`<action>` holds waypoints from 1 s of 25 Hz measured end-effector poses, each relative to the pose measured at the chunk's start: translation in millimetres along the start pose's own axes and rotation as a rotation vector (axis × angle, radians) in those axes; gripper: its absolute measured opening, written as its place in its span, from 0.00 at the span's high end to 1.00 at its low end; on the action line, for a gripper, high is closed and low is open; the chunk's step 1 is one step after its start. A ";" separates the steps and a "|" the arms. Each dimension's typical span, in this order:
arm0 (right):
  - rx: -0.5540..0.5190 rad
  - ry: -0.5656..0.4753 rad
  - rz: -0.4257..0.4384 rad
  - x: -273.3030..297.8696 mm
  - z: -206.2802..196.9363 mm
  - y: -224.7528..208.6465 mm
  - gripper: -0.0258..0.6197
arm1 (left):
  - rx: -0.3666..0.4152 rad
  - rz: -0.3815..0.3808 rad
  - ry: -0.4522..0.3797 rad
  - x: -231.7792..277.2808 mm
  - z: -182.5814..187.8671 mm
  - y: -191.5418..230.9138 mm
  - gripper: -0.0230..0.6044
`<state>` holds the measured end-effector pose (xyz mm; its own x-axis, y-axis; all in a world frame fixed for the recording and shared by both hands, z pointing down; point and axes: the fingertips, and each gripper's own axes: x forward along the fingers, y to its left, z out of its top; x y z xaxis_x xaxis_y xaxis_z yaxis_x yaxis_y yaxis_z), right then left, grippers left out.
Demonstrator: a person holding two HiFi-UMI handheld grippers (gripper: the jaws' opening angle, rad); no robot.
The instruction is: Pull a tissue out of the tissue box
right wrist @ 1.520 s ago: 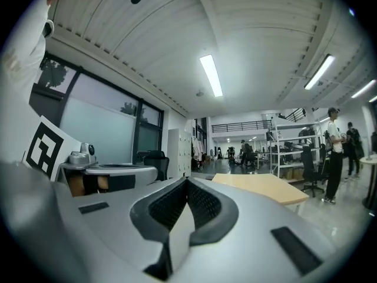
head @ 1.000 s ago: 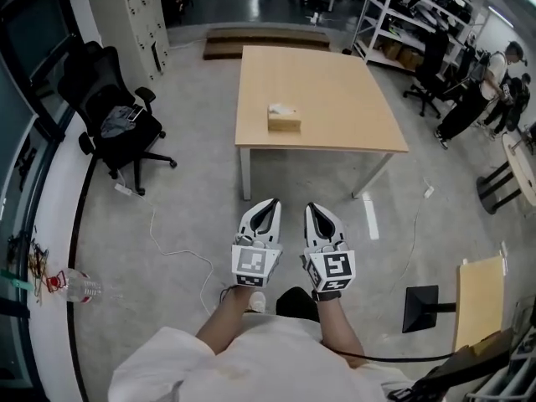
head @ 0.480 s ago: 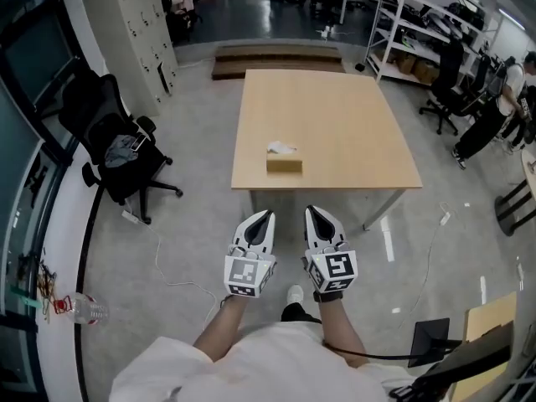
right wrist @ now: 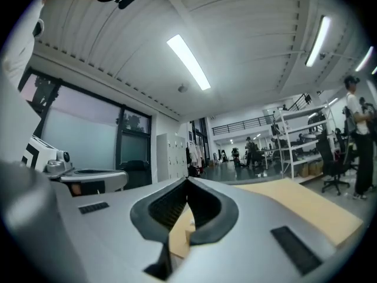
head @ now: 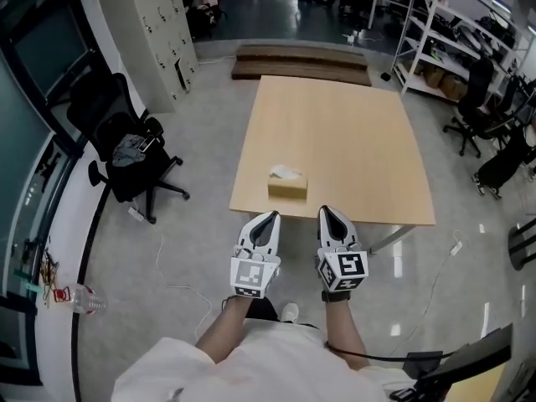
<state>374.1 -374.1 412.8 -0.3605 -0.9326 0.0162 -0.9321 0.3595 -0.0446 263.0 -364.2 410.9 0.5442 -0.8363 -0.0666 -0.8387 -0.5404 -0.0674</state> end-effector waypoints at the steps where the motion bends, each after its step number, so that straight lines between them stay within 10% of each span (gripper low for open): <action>1: 0.016 0.015 0.006 6.8 -9.3 -1.6 0.96 | -0.010 0.007 0.012 2.0 -7.6 5.8 0.96; 13: -0.047 0.034 0.027 155.5 -12.9 -25.9 0.96 | -0.125 0.019 0.027 112.9 -38.3 124.0 0.96; 19: -0.100 0.039 -0.009 249.7 -9.7 -24.6 0.96 | -0.084 0.007 -0.015 172.3 -45.7 222.4 0.96; 25: -0.138 0.130 -0.038 296.3 -53.0 -32.2 0.96 | -0.024 -0.078 0.073 217.0 -104.3 224.5 0.96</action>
<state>295.4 -660.4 472.0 -0.3180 -0.9370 0.1448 -0.9380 0.3332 0.0958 190.7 -676.7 485.2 0.6057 -0.7956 0.0111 -0.7945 -0.6055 -0.0451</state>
